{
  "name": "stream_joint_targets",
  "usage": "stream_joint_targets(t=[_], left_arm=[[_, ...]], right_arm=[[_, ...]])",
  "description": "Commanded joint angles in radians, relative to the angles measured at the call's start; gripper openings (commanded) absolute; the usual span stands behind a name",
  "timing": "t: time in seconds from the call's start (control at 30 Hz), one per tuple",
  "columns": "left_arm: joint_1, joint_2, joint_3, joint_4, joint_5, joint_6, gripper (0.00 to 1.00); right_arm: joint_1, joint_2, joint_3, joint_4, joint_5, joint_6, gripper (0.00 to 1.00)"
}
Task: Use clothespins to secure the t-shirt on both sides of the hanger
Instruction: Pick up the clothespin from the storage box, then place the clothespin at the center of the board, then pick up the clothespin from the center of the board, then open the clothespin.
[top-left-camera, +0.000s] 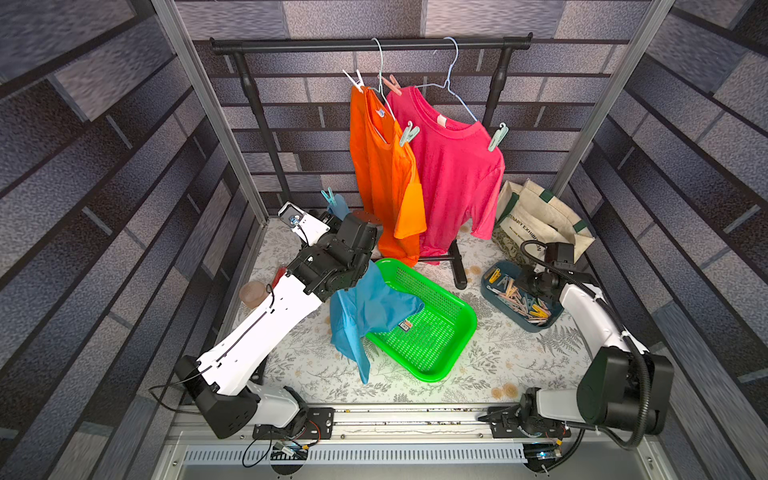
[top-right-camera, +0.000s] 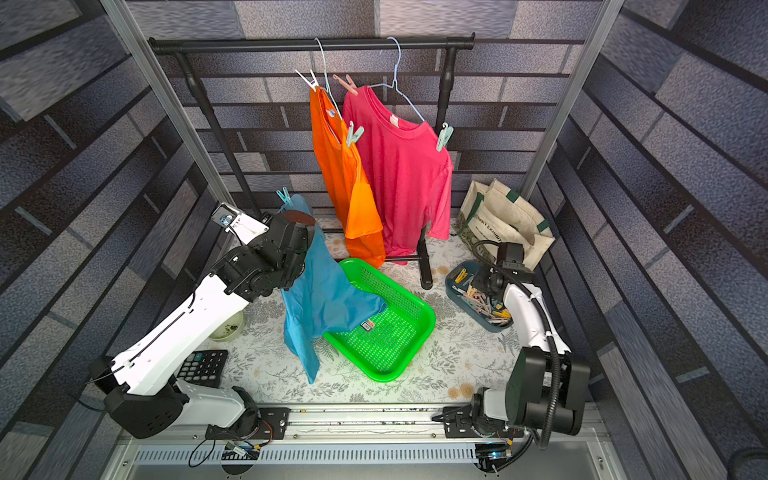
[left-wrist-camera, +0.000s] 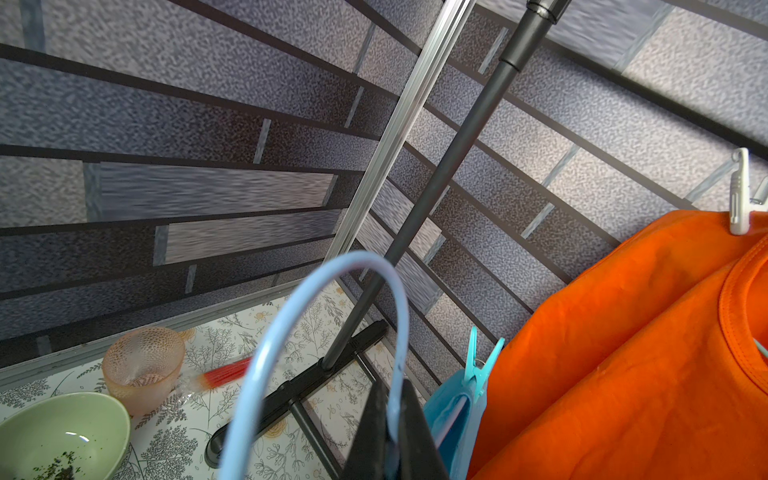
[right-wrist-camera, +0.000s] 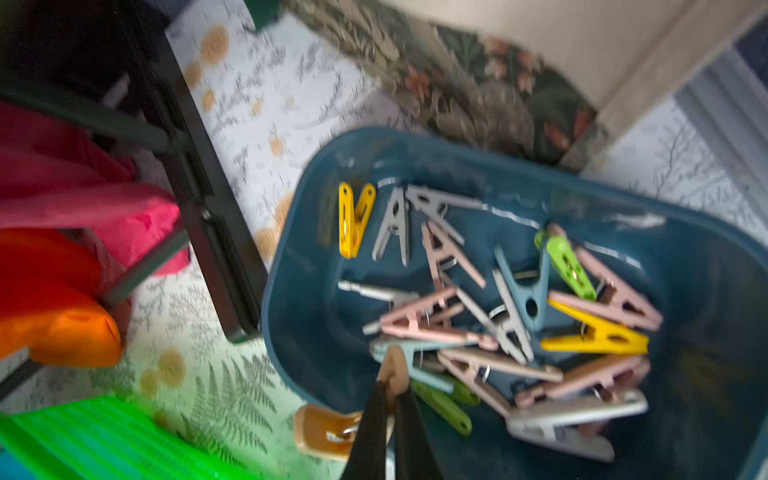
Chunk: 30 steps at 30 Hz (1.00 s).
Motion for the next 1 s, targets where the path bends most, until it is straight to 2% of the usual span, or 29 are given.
stream_joint_targets(t=[0.0, 0.2, 0.3, 0.4, 0.43, 0.53, 0.57, 0.73, 0.97], left_arm=[[0.008, -0.009, 0.004, -0.011, -0.016, 0.005, 0.00], [0.007, -0.020, -0.003, -0.011, -0.001, -0.013, 0.00], [0.006, -0.029, -0.004, -0.016, 0.003, -0.016, 0.00], [0.000, -0.041, -0.006, -0.024, 0.004, -0.016, 0.00], [0.001, -0.045, -0.007, -0.026, 0.001, -0.016, 0.00], [0.000, -0.056, -0.010, -0.033, -0.007, -0.013, 0.00], [-0.001, -0.059, -0.012, -0.034, -0.010, -0.013, 0.00], [0.001, -0.067, -0.034, -0.020, -0.010, -0.019, 0.00], [0.000, -0.050, -0.038, -0.022, 0.001, -0.037, 0.00]], right_arm=[[0.082, -0.055, -0.044, -0.227, 0.011, -0.042, 0.00], [0.273, -0.130, -0.157, -0.307, 0.000, 0.038, 0.00], [0.332, -0.090, -0.193, -0.298, -0.018, 0.062, 0.00], [0.342, -0.038, -0.223, -0.267, -0.020, 0.067, 0.00], [0.343, -0.032, -0.227, -0.259, -0.013, 0.068, 0.05], [0.344, -0.046, -0.230, -0.244, -0.010, 0.077, 0.37], [0.344, -0.057, -0.228, -0.249, -0.008, 0.079, 0.43], [0.371, -0.100, -0.246, -0.297, -0.013, 0.089, 0.55], [0.461, -0.082, -0.321, -0.222, -0.025, 0.175, 0.57]])
